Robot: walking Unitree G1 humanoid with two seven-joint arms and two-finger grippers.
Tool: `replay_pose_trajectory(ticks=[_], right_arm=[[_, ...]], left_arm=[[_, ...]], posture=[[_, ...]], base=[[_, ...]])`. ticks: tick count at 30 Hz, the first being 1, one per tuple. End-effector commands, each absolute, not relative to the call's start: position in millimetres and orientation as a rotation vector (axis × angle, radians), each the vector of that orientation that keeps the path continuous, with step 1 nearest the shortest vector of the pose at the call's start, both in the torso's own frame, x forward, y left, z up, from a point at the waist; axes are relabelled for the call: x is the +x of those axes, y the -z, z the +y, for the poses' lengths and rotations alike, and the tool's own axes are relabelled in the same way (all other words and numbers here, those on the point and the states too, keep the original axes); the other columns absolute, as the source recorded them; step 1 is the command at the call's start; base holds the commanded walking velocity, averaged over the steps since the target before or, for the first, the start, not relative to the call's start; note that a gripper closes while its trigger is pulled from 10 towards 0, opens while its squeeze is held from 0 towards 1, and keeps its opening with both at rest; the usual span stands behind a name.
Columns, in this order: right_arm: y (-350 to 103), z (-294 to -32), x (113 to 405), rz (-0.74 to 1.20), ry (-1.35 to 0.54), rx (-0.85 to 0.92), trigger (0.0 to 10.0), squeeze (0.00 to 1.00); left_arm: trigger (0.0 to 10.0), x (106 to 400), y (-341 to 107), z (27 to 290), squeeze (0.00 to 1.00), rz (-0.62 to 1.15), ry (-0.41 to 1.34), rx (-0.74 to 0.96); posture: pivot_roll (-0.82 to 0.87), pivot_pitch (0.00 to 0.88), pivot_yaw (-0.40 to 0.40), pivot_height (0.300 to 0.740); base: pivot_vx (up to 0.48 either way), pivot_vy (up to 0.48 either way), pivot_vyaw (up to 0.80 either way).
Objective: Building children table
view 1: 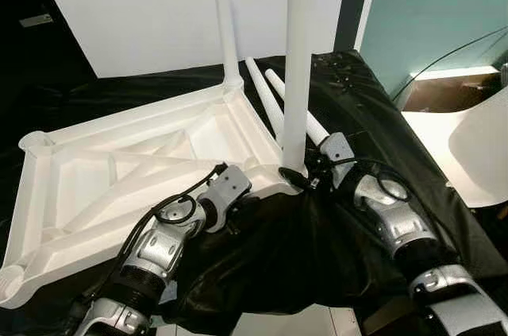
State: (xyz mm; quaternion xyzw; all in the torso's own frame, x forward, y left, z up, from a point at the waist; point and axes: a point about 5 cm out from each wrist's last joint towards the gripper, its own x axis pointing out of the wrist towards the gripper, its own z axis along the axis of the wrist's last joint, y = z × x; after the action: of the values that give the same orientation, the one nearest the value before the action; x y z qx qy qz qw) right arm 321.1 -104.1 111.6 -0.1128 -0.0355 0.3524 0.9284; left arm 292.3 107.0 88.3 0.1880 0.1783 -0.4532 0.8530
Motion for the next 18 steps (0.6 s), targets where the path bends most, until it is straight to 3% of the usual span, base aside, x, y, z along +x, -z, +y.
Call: replay_pose_trajectory(ticks=[1, 6, 9, 13, 18], right_arm=[[-92, -93, 312, -0.033, -0.626, -0.245, 0.0, 0.0], [-91, -96, 310, -0.076, -0.295, -0.05, 0.0, 0.0], [-90, -102, 314, -0.067, -0.202, -0.032, 0.0, 0.0], [-97, -103, 319, -0.084, -0.163, -0.023, 0.0, 0.0], [-103, -85, 318, -0.094, -0.256, -0.016, 0.0, 0.0]], left_arm=[[10.0, 271, -52, 105, 0.0, 0.559, 1.034, 0.381], [10.0, 271, -52, 104, 0.0, 0.558, 1.04, 0.378], [10.0, 270, -52, 104, 0.0, 0.559, 1.044, 0.379], [10.0, 269, -51, 105, 0.0, 0.564, 1.046, 0.382], [10.0, 269, -50, 107, 0.0, 0.57, 1.045, 0.387]], posture=[[-0.02, 0.0, 0.031, 0.74], [-0.02, 0.0, 0.036, 0.74], [-0.02, 0.0, 0.04, 0.74], [-0.02, 0.0, 0.043, 0.74], [-0.02, 0.0, 0.045, 0.74]], base=[[0.0, 0.0, 0.0], [0.0, 0.0, 0.0], [0.0, 0.0, 0.0], [0.0, 0.0, 0.0], [0.0, 0.0, 0.0]])
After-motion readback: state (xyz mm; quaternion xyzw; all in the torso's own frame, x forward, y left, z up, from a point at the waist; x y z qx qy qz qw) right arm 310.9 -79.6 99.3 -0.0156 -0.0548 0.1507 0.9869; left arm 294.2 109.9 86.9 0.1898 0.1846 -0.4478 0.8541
